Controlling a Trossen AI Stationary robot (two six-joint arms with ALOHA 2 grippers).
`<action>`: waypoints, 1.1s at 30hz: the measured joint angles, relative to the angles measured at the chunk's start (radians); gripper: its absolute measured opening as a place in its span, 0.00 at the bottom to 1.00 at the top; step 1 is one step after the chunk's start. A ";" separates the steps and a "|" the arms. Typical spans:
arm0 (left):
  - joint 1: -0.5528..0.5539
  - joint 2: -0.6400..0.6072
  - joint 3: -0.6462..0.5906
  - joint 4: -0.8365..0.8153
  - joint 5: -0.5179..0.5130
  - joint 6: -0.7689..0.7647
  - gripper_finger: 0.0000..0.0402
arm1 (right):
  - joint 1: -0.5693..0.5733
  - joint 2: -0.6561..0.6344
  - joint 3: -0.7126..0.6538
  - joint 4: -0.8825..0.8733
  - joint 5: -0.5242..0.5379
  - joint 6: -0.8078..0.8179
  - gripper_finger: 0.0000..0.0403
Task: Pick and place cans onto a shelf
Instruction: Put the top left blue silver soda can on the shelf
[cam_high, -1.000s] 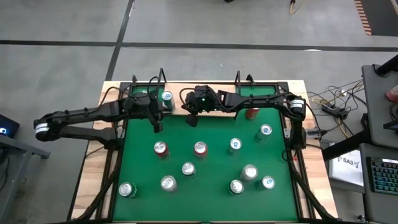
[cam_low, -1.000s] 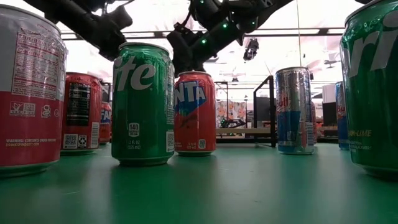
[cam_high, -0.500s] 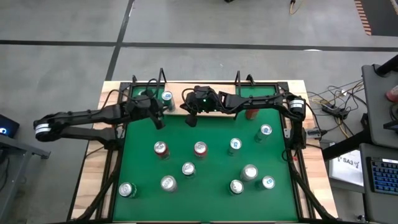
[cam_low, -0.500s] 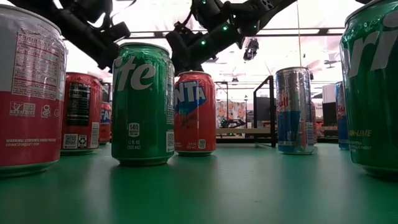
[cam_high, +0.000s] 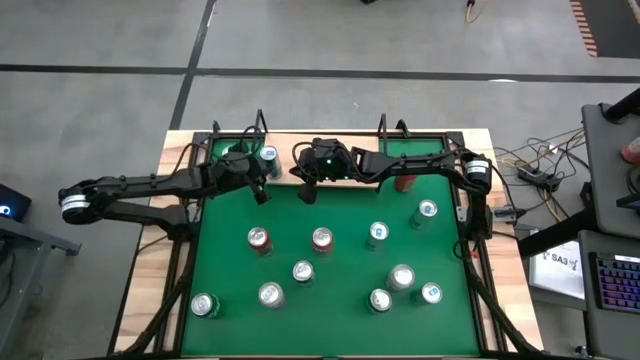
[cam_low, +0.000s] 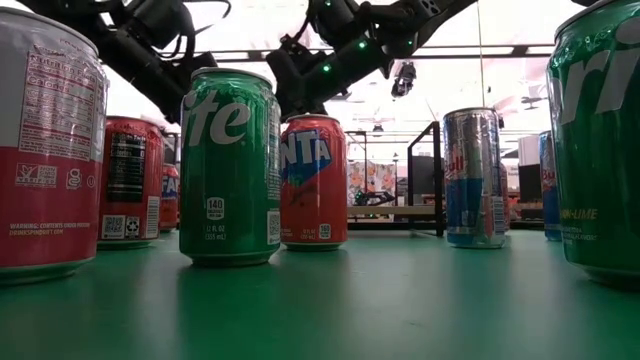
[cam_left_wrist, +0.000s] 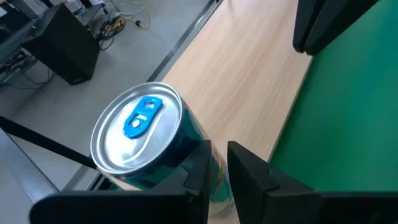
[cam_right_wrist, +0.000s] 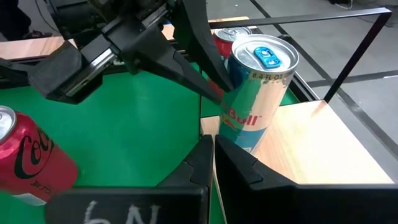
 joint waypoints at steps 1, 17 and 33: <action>0.001 0.003 0.000 0.011 0.000 0.000 0.09 | 0.000 0.000 0.000 0.000 0.000 0.000 0.02; 0.002 -0.006 0.013 0.009 0.001 -0.005 0.09 | 0.000 0.000 0.000 0.003 0.001 0.049 0.02; 0.001 -0.183 0.015 -0.003 0.071 0.010 0.09 | 0.001 0.000 0.000 0.188 -0.001 0.051 0.02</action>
